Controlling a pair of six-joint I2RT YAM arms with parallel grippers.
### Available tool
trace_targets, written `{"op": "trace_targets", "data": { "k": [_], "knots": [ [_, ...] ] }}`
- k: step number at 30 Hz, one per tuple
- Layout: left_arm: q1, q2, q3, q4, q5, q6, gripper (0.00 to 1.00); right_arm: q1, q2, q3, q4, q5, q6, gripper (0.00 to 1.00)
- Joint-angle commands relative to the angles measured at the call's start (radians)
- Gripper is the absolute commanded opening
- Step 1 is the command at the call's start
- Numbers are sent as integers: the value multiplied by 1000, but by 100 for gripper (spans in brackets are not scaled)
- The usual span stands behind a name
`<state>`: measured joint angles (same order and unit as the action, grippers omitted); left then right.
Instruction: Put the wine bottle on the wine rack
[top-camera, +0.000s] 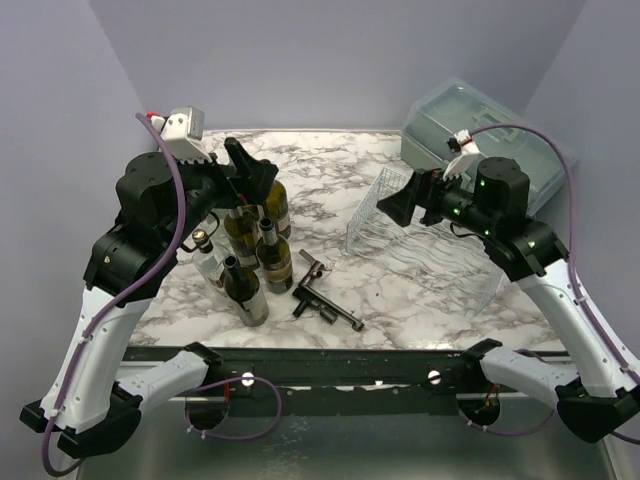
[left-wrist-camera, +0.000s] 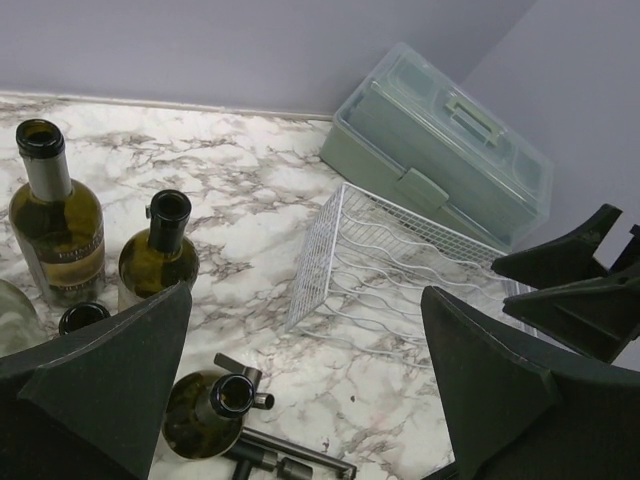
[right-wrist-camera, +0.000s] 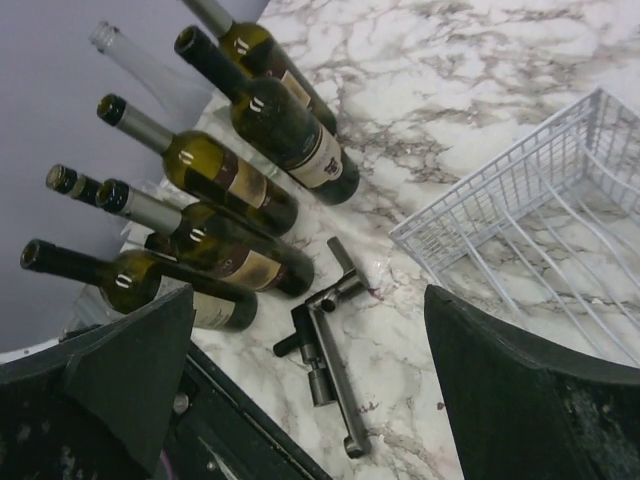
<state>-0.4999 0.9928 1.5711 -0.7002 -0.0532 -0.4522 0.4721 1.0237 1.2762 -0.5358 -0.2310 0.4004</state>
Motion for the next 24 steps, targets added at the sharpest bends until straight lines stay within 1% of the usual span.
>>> {"op": "trace_targets", "data": {
  "k": [1,4,8,13,18,21,24],
  "knots": [
    [-5,-31,-14,-41,-9,-5,99,20,16,-68,88,-178,18,100],
    [-5,-36,-16,-53,-10,-8,99,95,50,-83,96,-152,9,100],
    [-6,-30,-19,-69,1,-8,99,274,109,-97,118,3,1,100],
    [-5,-22,-22,-82,20,-11,99,433,210,-124,195,143,15,100],
    [-5,-19,-14,-97,51,-35,99,497,284,-148,279,195,24,100],
    [-5,-6,4,-125,118,-39,99,516,310,-152,313,213,22,100],
    [-5,3,5,-168,122,-46,99,523,338,-150,335,218,21,100]
  ]
}}
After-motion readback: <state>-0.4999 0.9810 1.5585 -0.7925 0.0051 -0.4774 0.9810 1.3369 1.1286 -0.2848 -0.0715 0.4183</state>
